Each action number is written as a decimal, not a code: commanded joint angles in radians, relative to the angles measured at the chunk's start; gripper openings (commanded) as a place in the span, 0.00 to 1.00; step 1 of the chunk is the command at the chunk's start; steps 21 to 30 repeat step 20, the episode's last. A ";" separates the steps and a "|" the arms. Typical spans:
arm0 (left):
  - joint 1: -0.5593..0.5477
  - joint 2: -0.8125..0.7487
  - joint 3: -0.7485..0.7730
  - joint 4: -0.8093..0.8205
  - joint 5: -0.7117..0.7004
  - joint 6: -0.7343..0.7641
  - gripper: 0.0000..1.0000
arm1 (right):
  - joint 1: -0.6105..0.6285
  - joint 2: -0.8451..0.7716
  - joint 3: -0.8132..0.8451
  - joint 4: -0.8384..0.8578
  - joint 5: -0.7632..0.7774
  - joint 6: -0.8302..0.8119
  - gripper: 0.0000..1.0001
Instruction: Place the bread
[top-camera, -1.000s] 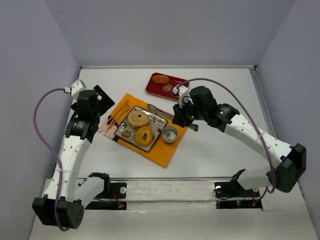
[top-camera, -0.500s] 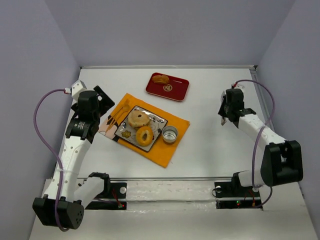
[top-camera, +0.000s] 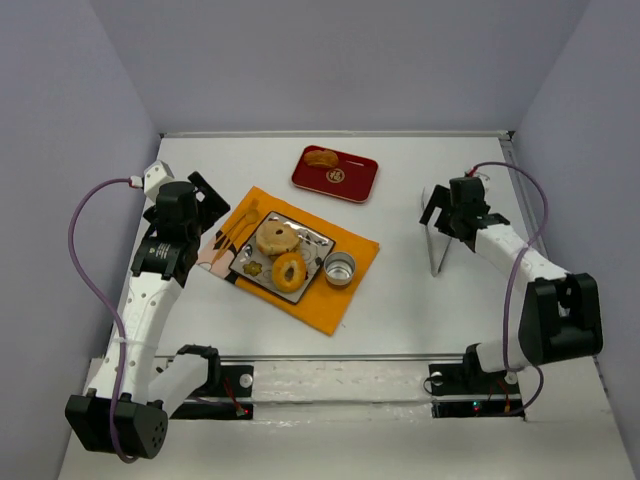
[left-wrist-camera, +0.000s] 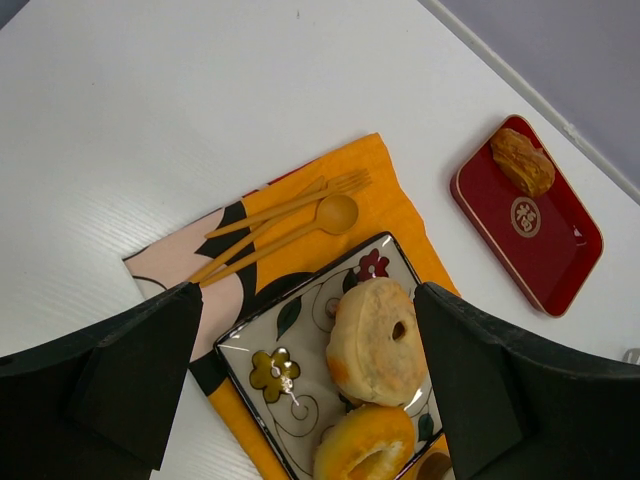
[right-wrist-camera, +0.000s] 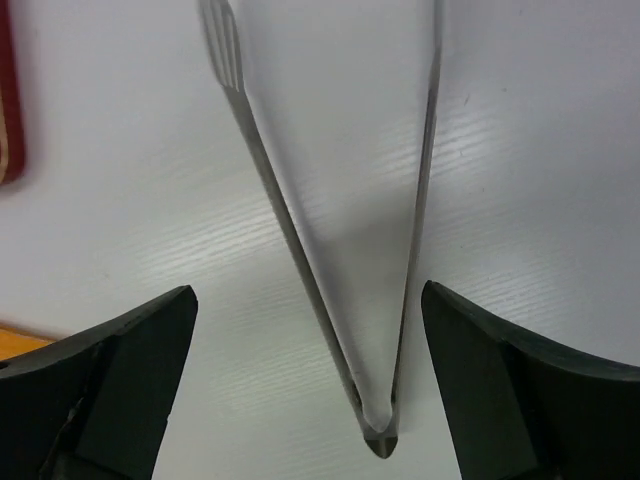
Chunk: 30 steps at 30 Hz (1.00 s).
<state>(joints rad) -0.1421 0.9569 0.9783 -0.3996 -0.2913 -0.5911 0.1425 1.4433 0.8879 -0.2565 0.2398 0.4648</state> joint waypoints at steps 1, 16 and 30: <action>0.003 -0.014 0.002 0.018 -0.003 0.014 0.99 | -0.009 -0.119 0.128 -0.085 0.033 -0.008 1.00; 0.003 -0.038 0.000 0.019 -0.037 0.001 0.99 | -0.009 -0.435 0.180 -0.136 0.076 -0.034 1.00; 0.003 -0.032 -0.003 0.021 -0.039 -0.009 0.99 | -0.009 -0.452 0.132 -0.124 0.084 -0.032 1.00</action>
